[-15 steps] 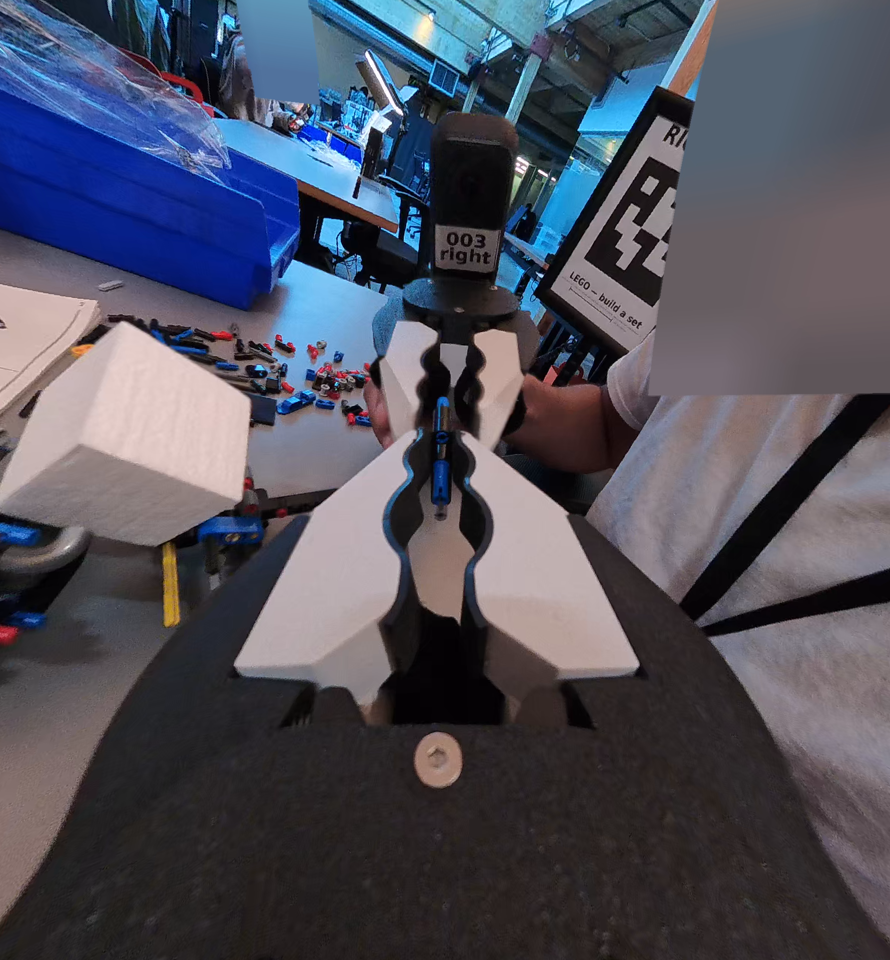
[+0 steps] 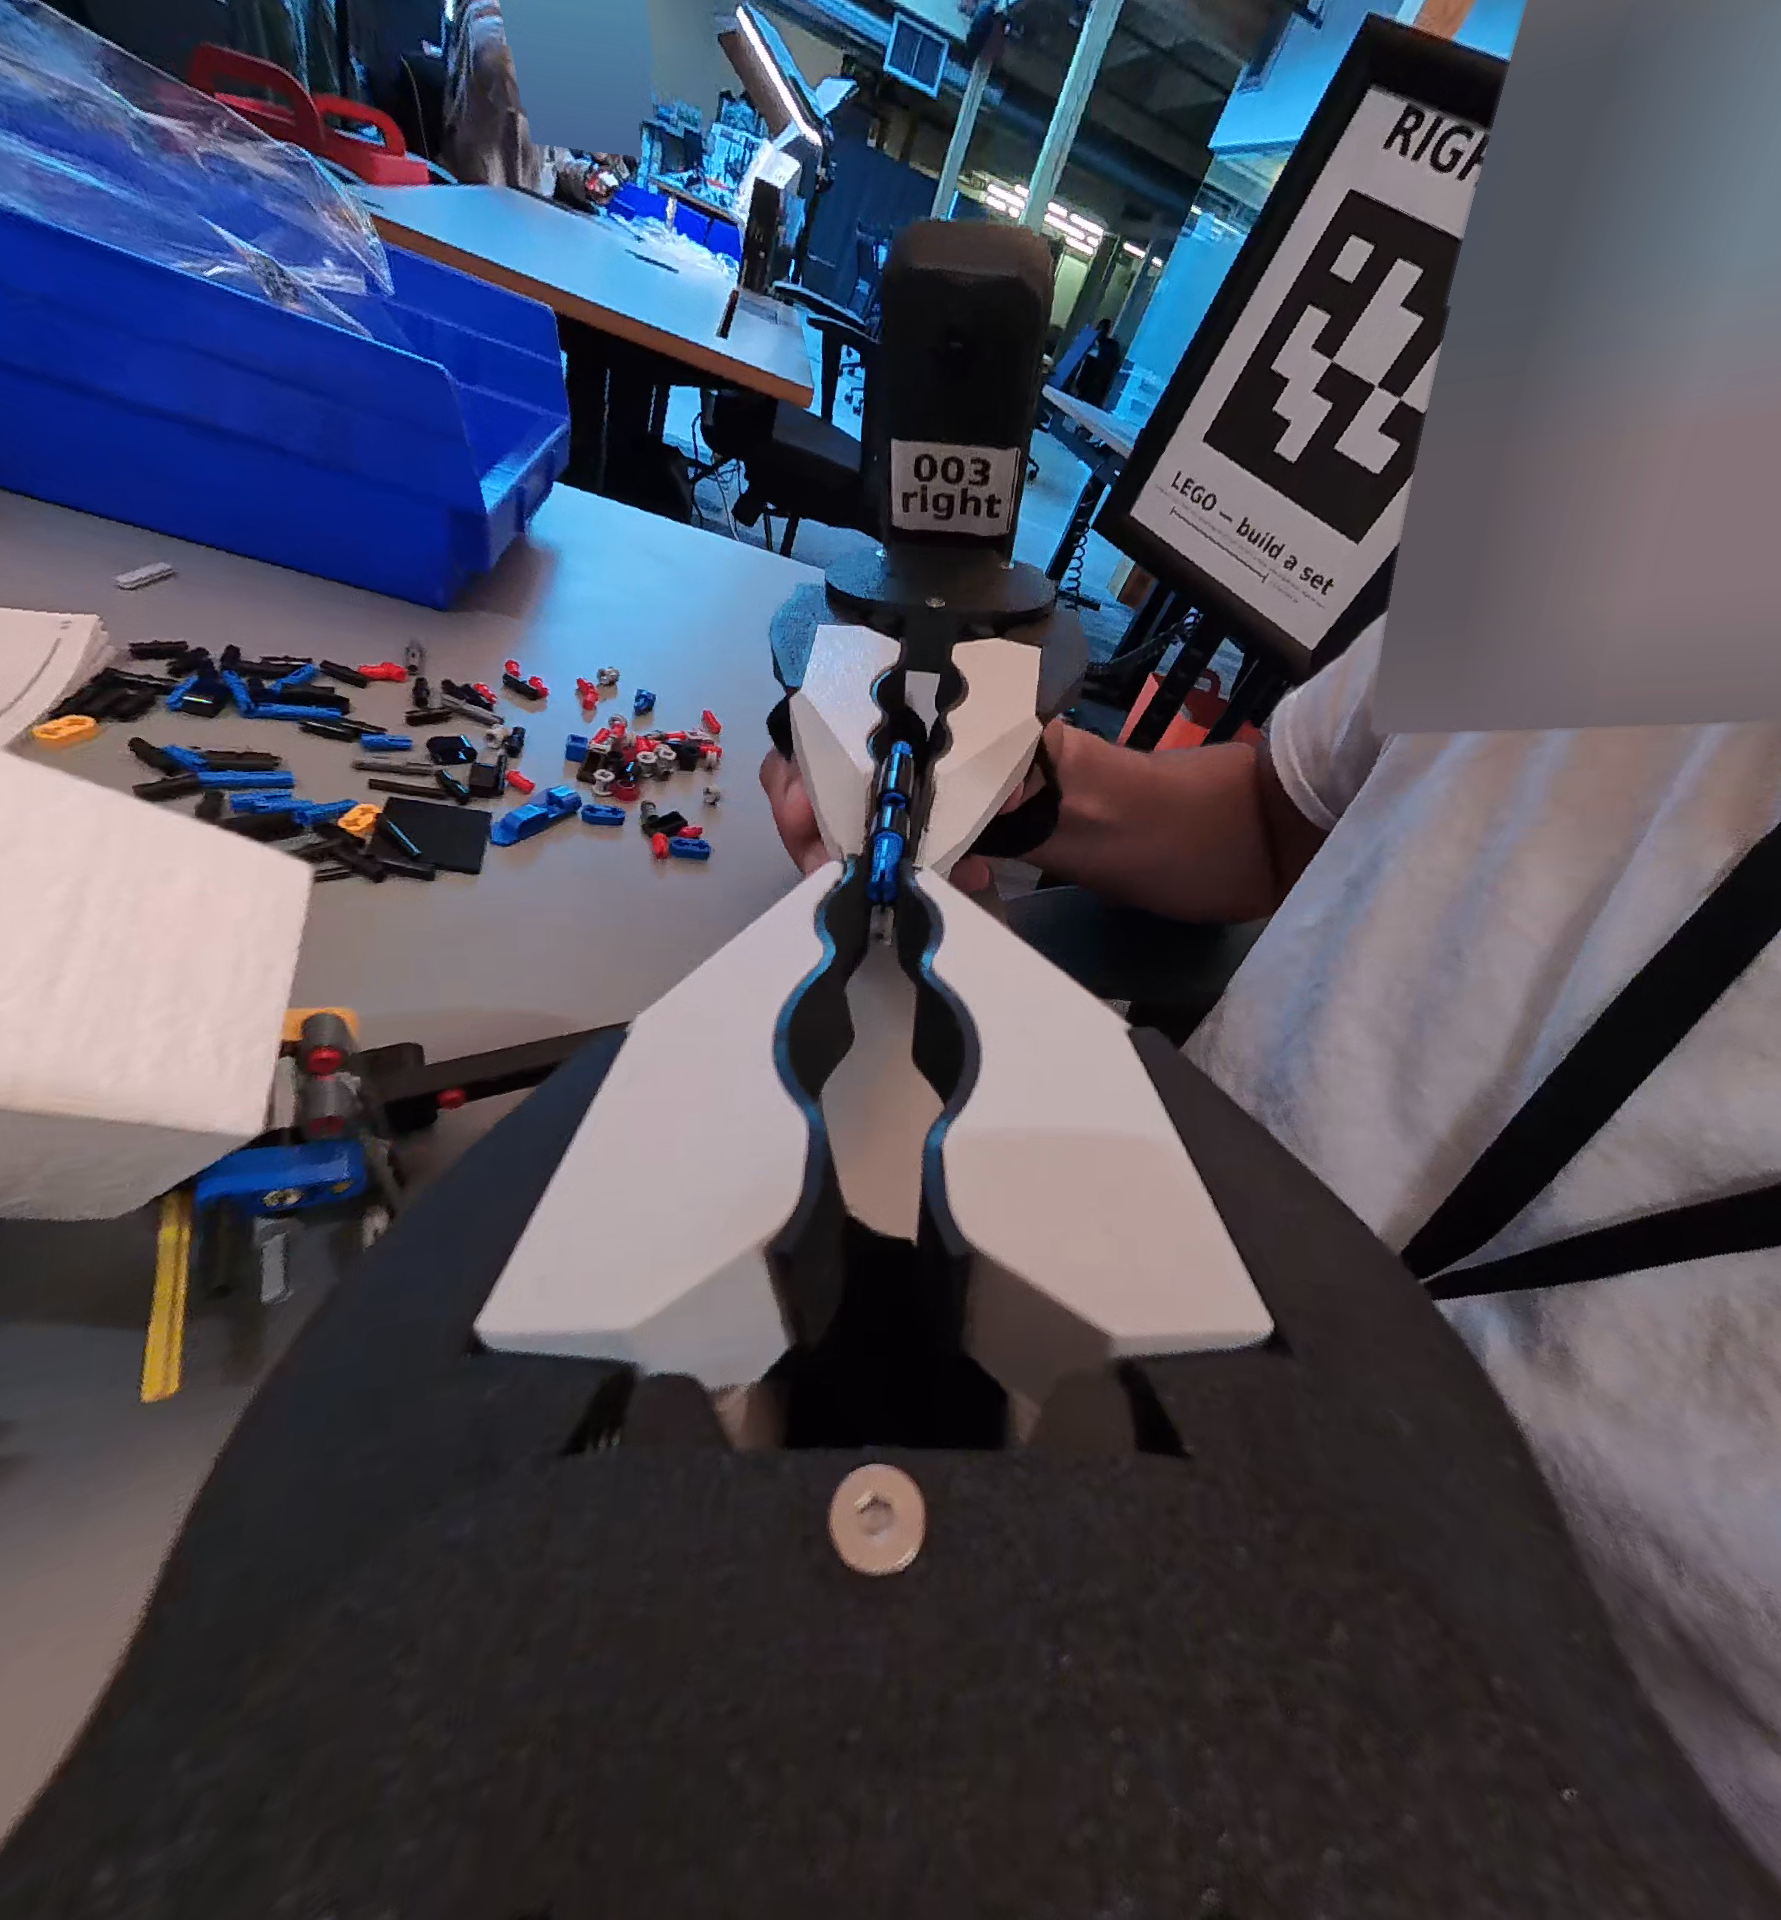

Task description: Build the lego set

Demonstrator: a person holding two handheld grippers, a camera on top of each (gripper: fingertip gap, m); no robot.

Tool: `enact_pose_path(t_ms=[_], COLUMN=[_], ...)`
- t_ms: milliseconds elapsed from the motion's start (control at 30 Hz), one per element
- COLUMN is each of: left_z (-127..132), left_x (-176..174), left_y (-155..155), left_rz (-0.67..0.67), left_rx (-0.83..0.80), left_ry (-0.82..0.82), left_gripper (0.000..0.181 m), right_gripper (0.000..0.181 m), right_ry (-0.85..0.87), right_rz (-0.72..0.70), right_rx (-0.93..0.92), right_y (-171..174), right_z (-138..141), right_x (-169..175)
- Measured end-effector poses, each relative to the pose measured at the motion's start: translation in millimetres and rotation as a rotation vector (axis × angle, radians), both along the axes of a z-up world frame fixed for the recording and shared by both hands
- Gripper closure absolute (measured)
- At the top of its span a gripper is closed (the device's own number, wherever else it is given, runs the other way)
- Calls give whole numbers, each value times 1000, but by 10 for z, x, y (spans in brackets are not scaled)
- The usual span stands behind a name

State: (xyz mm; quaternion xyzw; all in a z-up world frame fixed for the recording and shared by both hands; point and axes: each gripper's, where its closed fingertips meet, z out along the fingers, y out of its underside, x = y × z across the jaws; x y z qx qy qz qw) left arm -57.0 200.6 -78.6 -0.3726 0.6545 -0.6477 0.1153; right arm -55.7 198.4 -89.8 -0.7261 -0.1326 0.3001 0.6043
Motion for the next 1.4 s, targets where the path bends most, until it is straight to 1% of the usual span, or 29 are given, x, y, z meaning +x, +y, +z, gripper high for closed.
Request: enact_pose_path(t_ms=[267, 367, 433, 500, 600, 667, 767, 867, 967, 1033, 1100, 1133, 1200, 1267, 1333, 1400], left_z=[5, -17, -73, -138, -240, -262, -289, -274, -267, -332, -456, -476, -431, -352, -293, -291], left_x=[31, 46, 50, 39, 44, 61, 87, 113, 122, 101, 75, 82, 110, 225, 339, 474], left_y=[-160, -202, -235, -282, -324, -349, -367, -386, -284, -91, 108, 183, 222, 299, 291, 317], left_rz=[-21, -22, -42, -74, -107, -120, -128, -119, -47, 38, 132, 186, 218, 221, 116, -19], left_rx=[-12, 34, 95, 188, 363, 442, 507, 486, 489, 510, 547, 554, 560, 671, 826, 1032], left_ry=[0, -16, 4, 9, 8, -3, -5, 10, 12, 45, 104, 119, 140, 163, 198, 232], left_gripper=[179, 179, 179, 179, 179, 179, 179, 179, 178, 174, 170, 171, 171, 172, 171, 168], right_gripper=[175, 174, 169, 166, 168, 173, 175, 175, 175, 175, 175, 175, 175, 175, 175, 175], right_ry=[-48, -99, -162, -239, -358, -438, -505, -541, -570, -572, -527, -502, -464, -449, -455, -450], right_rz=[9, -12, -17, -18, -23, -30, -52, -67, -101, -174, -254, -296, -361, -388, -415, -425], right_rx=[-22, -20, -30, -49, -38, -56, -54, -41, -44, -28, -11, 6, 58, 125, 169, 213], right_y=[-158, -178, -186, -189, -195, -190, -190, -211, -258, -321, -395, -421, -456, -474, -486, -512], right_z=[-48, -73, -116, -170, -204, -270, -307, -301, -307, -280, -231, -202, -140, -77, 7, 79], right_x=[35, 64, 58, 46, 14, 8, 38, 67, 158, 362, 593, 705, 878, 959, 1018, 1046])
